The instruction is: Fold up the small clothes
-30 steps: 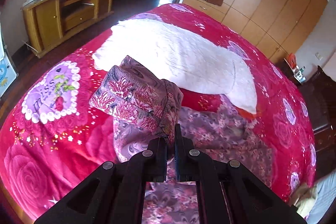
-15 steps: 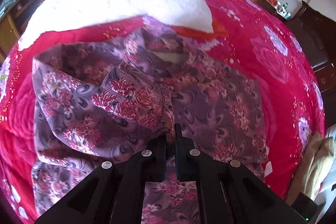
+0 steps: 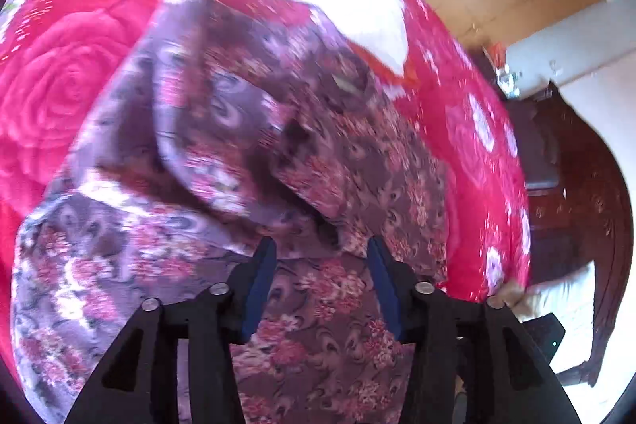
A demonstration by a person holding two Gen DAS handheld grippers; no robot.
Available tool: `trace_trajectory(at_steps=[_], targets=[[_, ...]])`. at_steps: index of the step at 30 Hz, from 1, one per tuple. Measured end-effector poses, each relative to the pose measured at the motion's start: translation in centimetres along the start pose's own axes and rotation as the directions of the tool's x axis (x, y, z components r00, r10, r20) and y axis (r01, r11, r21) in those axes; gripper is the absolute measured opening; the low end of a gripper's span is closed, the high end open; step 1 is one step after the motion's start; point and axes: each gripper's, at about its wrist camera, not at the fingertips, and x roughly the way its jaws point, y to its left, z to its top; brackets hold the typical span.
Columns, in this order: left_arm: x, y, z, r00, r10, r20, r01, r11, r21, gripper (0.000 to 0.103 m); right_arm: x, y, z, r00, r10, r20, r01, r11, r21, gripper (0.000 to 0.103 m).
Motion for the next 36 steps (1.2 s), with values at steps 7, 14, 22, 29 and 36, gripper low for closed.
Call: trace_trajectory(at_steps=[7,14,22,29,36], targets=[[-1.3,11.0,1.5,0.998,0.064,0.027,-0.055,0.960,-0.275,0.050,4.6,7.6,3.3,0.998,-0.031,-0.062,0.019,0.983,-0.182,0.077],[0.7,14.0,2.9,0.999,0.035,0.018,-0.027,0.939,-0.342,0.050,11.8,17.5,-0.9,0.943,-0.331,0.039,0.268,0.683,-0.679,0.077],[1.5,15.0,2.7,1.000,0.003,0.024,0.005,0.944,-0.329,0.050,10.3,16.3,3.0,0.971,-0.221,0.093,0.235,0.804,-0.546,0.007],[2.5,15.4,1.5,0.999,-0.023,0.038,0.035,0.937,-0.347,0.050,5.9,5.5,9.8,0.966,-0.240,0.100,0.252,0.959,-0.133,0.006],[0.7,14.9,0.7,0.998,-0.052,0.033,0.060,0.925,-0.374,0.050,5.7,-1.5,9.9,0.994,-0.106,-0.017,0.108,0.984,0.143,0.032]])
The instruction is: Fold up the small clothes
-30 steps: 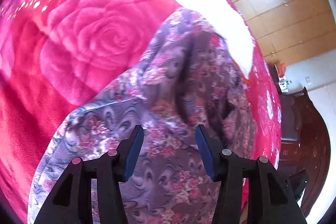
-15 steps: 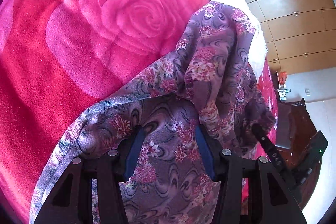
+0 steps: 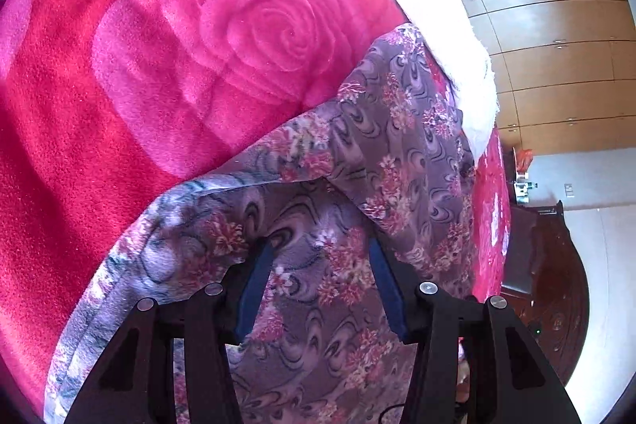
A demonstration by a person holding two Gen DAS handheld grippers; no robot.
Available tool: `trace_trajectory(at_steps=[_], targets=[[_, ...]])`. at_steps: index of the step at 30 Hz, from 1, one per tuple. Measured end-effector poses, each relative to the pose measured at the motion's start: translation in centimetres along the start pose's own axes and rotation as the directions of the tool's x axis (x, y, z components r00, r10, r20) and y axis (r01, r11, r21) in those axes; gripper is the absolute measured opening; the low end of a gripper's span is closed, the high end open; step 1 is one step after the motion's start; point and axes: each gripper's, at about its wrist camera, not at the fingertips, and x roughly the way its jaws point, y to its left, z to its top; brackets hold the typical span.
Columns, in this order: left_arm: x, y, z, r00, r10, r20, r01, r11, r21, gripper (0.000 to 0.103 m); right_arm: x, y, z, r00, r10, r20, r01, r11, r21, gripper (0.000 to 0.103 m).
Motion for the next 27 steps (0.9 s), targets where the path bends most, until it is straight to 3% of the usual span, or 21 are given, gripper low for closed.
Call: trace_trajectory(at_steps=[1,3,5,8,10,12,15,17,19,20,21,22,24,27], targets=[[-0.5,-0.5,-0.1,1.000,-0.003,-0.003,0.003,1.000,0.010,0.050,0.2,-0.3,0.1,1.000,0.022,-0.002,-0.022,0.999,0.024,0.036],[0.3,-1.8,0.7,1.000,0.025,0.005,-0.025,0.999,0.039,0.050,0.2,-0.3,0.4,0.999,0.033,0.005,-0.033,0.998,0.044,0.035],[0.5,-2.7,1.3,0.998,0.059,0.026,-0.060,0.997,0.058,0.049,-0.1,0.6,1.0,0.997,0.081,0.004,-0.081,0.997,0.016,0.008],[1.4,-3.4,2.1,0.994,0.104,0.039,-0.106,0.993,0.053,0.048,-2.7,2.8,2.1,0.981,0.149,0.121,-0.139,0.987,-0.083,0.006],[2.3,-3.2,2.4,0.991,0.133,0.025,-0.133,0.990,0.034,0.043,-3.9,2.1,2.7,0.967,0.176,0.186,-0.170,0.984,-0.049,0.006],[2.4,-3.1,2.4,0.990,0.136,0.035,-0.137,0.990,0.033,0.038,-2.6,0.4,2.9,0.985,0.097,0.145,-0.100,0.995,0.018,0.006],[2.9,-3.1,2.4,0.992,0.124,0.028,-0.125,0.991,0.051,0.037,0.4,-1.8,1.7,0.999,-0.037,-0.037,0.038,0.999,0.025,0.007],[3.1,-2.9,2.5,0.994,0.111,0.024,-0.112,0.992,0.058,0.036,-0.1,-2.4,1.3,0.999,-0.025,-0.034,0.026,0.999,0.039,0.013],[3.2,-2.8,2.4,0.994,0.107,0.030,-0.108,0.992,0.066,0.036,-2.1,-2.3,1.9,0.996,-0.045,0.077,0.040,0.997,0.064,0.019],[3.3,-2.9,2.3,0.993,0.109,0.036,-0.112,0.991,0.070,0.036,-2.9,-2.2,2.4,0.991,-0.038,0.128,0.030,0.997,0.066,0.025],[3.3,-2.9,2.1,0.993,0.114,0.042,-0.117,0.990,0.078,0.036,-3.1,-1.9,3.1,0.987,-0.020,0.157,0.011,0.998,0.060,0.039],[3.2,-3.0,2.0,0.992,0.120,0.047,-0.124,0.988,0.087,0.036,-2.8,-1.6,3.6,0.988,-0.009,0.154,0.001,0.998,0.055,0.047],[3.2,-3.2,1.7,0.990,0.131,0.055,-0.136,0.985,0.104,0.036,-1.3,-0.7,4.5,0.993,-0.025,0.113,0.023,1.000,0.018,0.047],[3.1,-3.1,1.7,0.991,0.127,0.051,-0.132,0.986,0.104,0.036,1.7,1.1,4.7,0.990,-0.133,0.041,0.137,0.985,-0.104,0.047]])
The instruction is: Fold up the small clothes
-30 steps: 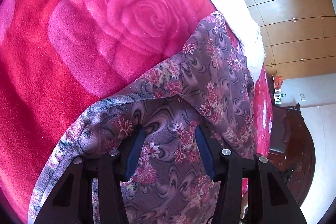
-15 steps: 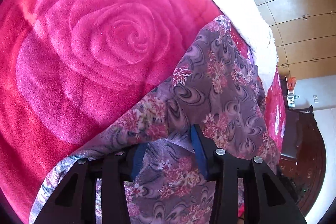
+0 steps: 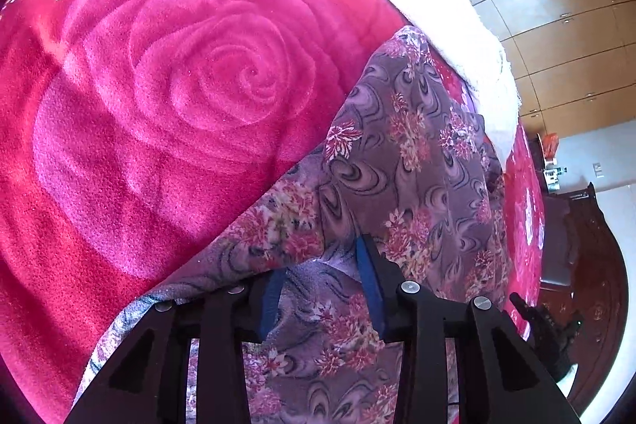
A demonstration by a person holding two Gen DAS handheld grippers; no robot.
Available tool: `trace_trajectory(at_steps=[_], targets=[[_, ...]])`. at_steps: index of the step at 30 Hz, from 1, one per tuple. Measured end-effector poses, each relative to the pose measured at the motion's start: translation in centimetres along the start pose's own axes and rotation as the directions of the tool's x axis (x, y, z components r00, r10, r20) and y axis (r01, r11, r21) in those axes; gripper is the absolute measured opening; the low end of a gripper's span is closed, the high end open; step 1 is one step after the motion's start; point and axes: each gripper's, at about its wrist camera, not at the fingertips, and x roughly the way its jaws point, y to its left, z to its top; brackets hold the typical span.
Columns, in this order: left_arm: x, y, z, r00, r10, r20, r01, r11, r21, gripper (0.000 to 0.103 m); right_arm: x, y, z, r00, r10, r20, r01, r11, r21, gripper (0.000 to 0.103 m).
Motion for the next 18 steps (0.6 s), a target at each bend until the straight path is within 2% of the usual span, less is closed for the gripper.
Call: trace_trajectory(at_steps=[1,3,4,6,7,8,9,11,12,13,14,15,16,18], targets=[[0.0,0.1,0.1,1.000,-0.005,-0.005,0.005,1.000,-0.003,0.036,0.7,0.5,-0.1,0.999,-0.029,-0.025,0.028,0.999,-0.037,0.035],[-0.3,0.5,0.2,1.000,-0.018,-0.018,0.018,1.000,-0.011,0.036,-0.1,2.0,-0.5,0.999,-0.038,0.020,0.040,0.991,-0.131,0.002],[-0.3,0.7,0.3,0.999,-0.025,-0.023,0.024,1.000,-0.016,0.036,-0.8,2.5,-0.8,0.998,-0.027,0.057,0.036,0.986,-0.166,0.000],[-0.2,0.9,0.4,0.999,-0.035,-0.024,0.034,0.999,-0.027,0.036,-3.1,2.5,-0.5,0.986,0.029,0.166,-0.002,0.988,-0.157,0.000],[-0.2,1.0,0.4,0.999,-0.038,-0.022,0.037,0.999,-0.029,0.036,-3.7,1.7,0.0,0.979,0.023,0.201,0.002,0.993,-0.122,0.000],[-0.2,1.0,0.3,0.999,-0.039,-0.018,0.038,0.999,-0.029,0.036,-3.4,0.8,0.6,0.980,-0.005,0.199,0.021,0.997,-0.078,0.000],[-0.1,1.0,0.3,0.999,-0.036,-0.016,0.036,0.999,-0.028,0.036,-2.1,-0.5,1.1,0.988,-0.042,0.146,0.047,0.998,-0.029,0.000],[-0.1,0.9,0.4,0.999,-0.028,-0.018,0.028,0.999,-0.022,0.036,-0.6,-2.6,1.1,0.992,-0.116,0.049,0.116,0.993,0.016,0.000],[0.0,0.8,0.4,1.000,-0.025,-0.019,0.025,1.000,-0.015,0.036,-0.5,-3.3,1.0,0.996,-0.085,0.026,0.084,0.996,0.035,0.002],[-0.1,0.8,0.4,1.000,-0.023,-0.019,0.023,1.000,-0.009,0.036,-0.9,-3.7,0.8,1.000,0.006,0.030,-0.008,0.998,0.060,0.008],[0.0,0.7,0.4,1.000,-0.022,-0.018,0.022,1.000,-0.007,0.036,-1.3,-3.8,0.6,0.996,0.069,0.049,-0.073,0.994,0.085,0.010],[0.0,0.7,0.4,1.000,-0.020,-0.016,0.020,1.000,-0.010,0.036,-1.7,-3.5,0.5,0.991,0.110,0.071,-0.117,0.988,0.096,0.020],[0.0,0.7,0.4,1.000,-0.018,-0.014,0.018,1.000,-0.015,0.036,-1.7,-3.0,0.5,0.988,0.135,0.075,-0.141,0.986,0.086,0.037],[0.0,0.6,0.4,1.000,-0.014,-0.009,0.014,1.000,-0.016,0.036,-0.8,-1.4,0.7,0.993,0.110,0.046,-0.111,0.994,0.024,0.045]])
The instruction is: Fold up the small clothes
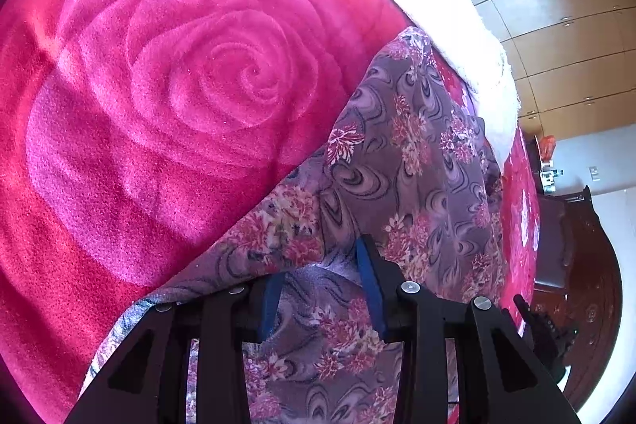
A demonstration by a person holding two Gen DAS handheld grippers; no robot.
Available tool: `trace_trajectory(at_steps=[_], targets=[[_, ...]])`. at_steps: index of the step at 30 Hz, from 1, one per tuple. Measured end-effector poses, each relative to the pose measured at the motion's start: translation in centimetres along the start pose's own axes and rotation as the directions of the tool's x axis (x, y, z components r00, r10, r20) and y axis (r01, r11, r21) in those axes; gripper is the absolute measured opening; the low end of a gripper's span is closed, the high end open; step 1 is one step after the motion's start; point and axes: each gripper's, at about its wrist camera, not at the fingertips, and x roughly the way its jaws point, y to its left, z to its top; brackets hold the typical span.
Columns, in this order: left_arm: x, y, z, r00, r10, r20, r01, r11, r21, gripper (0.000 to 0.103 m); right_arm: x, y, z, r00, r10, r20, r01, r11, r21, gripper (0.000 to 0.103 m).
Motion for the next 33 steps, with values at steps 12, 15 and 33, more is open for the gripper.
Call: trace_trajectory(at_steps=[12,15,33], targets=[[0.3,-0.2,0.2,1.000,-0.002,-0.008,0.002,1.000,0.028,0.036,-1.4,0.9,0.1,0.995,-0.060,0.083,0.067,0.994,-0.083,0.003],[0.3,-0.4,0.2,1.000,0.007,-0.015,-0.007,0.999,0.049,0.036,1.5,-1.3,-0.7,0.983,-0.169,-0.078,0.163,0.983,-0.081,0.004],[0.1,-4.2,-2.0,0.989,0.111,-0.100,-0.091,0.978,0.187,0.045,-4.0,-2.0,-6.4,0.982,-0.033,-0.184,0.020,0.997,-0.073,0.019]])
